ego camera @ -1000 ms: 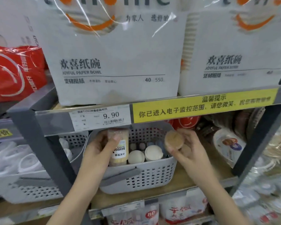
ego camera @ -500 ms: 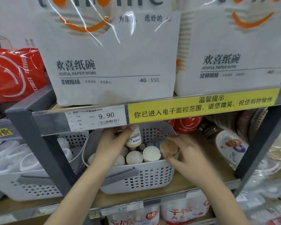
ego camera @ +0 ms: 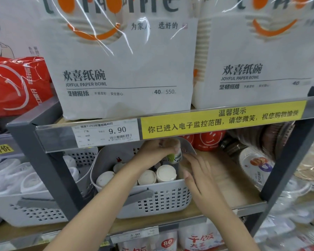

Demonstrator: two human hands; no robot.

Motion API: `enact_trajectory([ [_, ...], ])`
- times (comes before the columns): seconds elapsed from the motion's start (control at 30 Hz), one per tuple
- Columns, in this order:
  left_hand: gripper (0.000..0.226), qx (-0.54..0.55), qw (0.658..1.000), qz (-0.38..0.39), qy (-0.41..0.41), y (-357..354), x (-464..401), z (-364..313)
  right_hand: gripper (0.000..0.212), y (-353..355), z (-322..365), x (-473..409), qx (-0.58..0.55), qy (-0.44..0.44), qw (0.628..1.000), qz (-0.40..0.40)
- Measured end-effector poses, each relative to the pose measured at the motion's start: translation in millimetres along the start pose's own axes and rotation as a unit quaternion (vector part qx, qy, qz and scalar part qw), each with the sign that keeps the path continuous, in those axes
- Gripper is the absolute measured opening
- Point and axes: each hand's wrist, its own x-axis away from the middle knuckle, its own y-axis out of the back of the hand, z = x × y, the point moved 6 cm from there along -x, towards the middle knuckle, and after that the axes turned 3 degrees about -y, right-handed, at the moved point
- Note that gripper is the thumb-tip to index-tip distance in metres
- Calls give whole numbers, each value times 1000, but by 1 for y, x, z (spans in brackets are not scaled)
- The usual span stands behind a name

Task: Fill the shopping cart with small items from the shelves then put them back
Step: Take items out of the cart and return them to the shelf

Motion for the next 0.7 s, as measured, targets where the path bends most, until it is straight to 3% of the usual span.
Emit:
enact_trajectory([
  [0.17,28,-57,996,59,36,-13,-9,5,44,-4,1,4,-61,-6,996,-63],
  [0.23,21,-64,994,79,48,-18,-11,7,48,-5,-2,7,-57,-20,995,-78],
  [0.3,29,-76,991,95,57,-20,-12,8,50,-4,-6,9,-37,-33,995,-81],
  [0.43,4,-75,989,97,80,-19,-12,12,35,1,-9,8,-48,-45,995,-75],
  [0.57,27,-86,986,107,96,-21,-12,20,26,6,-12,9,-154,-43,982,-98],
  [0.7,28,-90,985,113,99,-23,-11,24,17,11,-9,10,-222,-29,968,-111],
])
